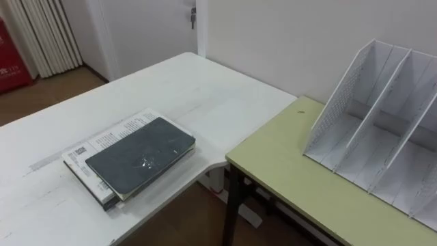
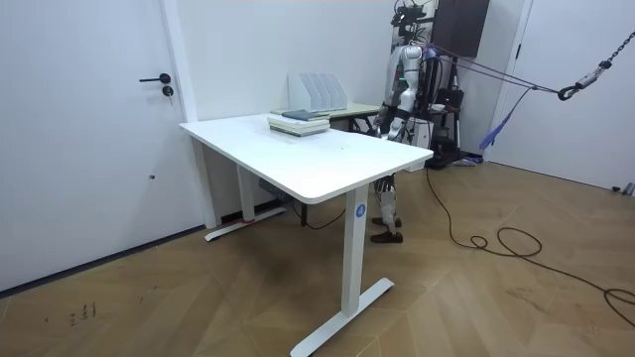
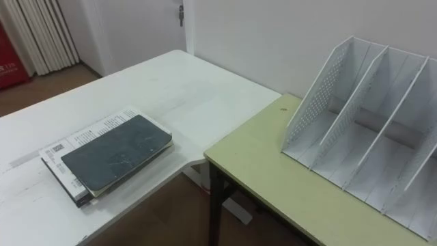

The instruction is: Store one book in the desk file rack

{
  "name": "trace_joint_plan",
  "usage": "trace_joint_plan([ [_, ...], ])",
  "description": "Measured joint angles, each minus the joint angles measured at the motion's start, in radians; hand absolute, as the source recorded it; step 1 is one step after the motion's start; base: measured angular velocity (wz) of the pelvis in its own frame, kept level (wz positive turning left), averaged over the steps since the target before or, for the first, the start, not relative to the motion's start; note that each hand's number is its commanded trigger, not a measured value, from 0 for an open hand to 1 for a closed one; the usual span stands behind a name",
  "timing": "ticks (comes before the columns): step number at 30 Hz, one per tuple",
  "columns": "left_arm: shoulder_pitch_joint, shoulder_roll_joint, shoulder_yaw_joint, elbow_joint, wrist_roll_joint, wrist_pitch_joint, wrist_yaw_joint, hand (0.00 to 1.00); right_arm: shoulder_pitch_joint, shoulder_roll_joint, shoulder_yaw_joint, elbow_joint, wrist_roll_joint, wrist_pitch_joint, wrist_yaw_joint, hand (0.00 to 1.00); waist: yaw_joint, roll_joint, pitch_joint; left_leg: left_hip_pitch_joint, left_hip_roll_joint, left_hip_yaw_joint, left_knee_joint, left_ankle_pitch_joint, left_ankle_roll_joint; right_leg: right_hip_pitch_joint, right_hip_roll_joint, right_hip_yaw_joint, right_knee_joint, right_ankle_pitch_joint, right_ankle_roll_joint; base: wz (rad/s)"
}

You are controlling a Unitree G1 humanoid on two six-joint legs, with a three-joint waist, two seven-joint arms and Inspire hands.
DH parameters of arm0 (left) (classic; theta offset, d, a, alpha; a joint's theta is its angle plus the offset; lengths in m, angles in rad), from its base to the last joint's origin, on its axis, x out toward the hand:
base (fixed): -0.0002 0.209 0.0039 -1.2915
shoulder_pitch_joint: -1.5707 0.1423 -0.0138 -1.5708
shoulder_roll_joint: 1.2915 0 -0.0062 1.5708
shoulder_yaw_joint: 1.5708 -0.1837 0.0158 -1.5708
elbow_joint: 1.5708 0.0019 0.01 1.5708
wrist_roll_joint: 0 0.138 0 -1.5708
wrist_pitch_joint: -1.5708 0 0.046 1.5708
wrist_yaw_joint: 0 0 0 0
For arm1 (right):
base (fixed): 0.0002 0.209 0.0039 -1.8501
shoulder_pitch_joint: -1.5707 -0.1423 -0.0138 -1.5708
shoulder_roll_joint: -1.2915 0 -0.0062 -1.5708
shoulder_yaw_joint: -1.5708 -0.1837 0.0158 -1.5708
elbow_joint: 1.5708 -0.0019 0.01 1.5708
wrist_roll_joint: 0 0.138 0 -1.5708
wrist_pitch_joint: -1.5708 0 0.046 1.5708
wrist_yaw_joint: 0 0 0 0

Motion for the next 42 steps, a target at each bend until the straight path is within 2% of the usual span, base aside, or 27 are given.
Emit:
trace_joint_plan([
  [11,0.007,-0.003,0.000,0.000,-0.018,-0.001,0.020,0.00,0.000,0.002,0.000,0.001,0.000,0.000,0.001,0.00,0.000,-0.003,0.0005,-0.001,-0.001,-0.004,-0.002,0.000,0.000,0.005,0.003,0.008,-0.011,0.000,0.000,0.00],
  [18,0.006,-0.005,0.000,-0.001,-0.019,-0.020,0.041,0.00,0.000,0.003,0.000,0.001,0.000,-0.002,0.002,0.00,-0.001,-0.006,0.0019,-0.001,-0.011,-0.010,-0.004,0.000,0.000,0.003,0.003,0.023,-0.014,0.000,-0.001,0.00],
  [26,0.005,-0.006,-0.002,-0.018,-0.016,-0.037,0.043,0.00,-0.001,0.008,0.000,0.000,-0.002,-0.005,-0.004,0.00,-0.001,-0.010,0.0053,-0.004,-0.012,-0.011,0.001,0.000,0.000,0.001,0.004,0.034,-0.011,0.000,-0.001,0.00],
  [28,0.001,-0.007,-0.004,-0.019,-0.014,-0.042,0.057,0.00,-0.001,0.008,0.001,0.000,-0.002,-0.012,-0.004,0.00,-0.004,-0.008,0.0055,-0.010,-0.012,-0.014,-0.001,0.000,0.000,0.001,0.007,0.048,-0.007,0.000,-0.001,0.02],
  [35,0.001,-0.004,-0.035,-0.067,0.032,-0.063,0.056,0.00,-0.002,0.007,0.001,0.003,0.000,-0.026,-0.001,0.00,-0.008,-0.007,0.0074,-0.017,-0.013,-0.023,0.004,0.000,0.000,-0.002,0.007,0.048,-0.004,0.000,-0.002,0.05],
  [40,-0.001,0.009,-0.082,-0.100,0.053,-0.077,0.059,0.00,-0.002,0.009,0.011,0.006,0.001,-0.055,0.000,0.00,-0.030,-0.009,0.0069,-0.016,-0.014,-0.023,0.001,0.000,0.001,-0.004,0.006,0.048,-0.011,0.000,-0.002,0.00],
  [42,-0.002,0.019,-0.091,-0.160,0.070,-0.081,0.069,0.00,-0.004,0.009,0.012,0.006,0.000,-0.060,0.000,0.00,-0.030,-0.013,0.0062,-0.023,-0.014,-0.018,-0.002,0.001,0.001,-0.016,0.006,0.047,-0.009,0.000,-0.002,-0.04],
])
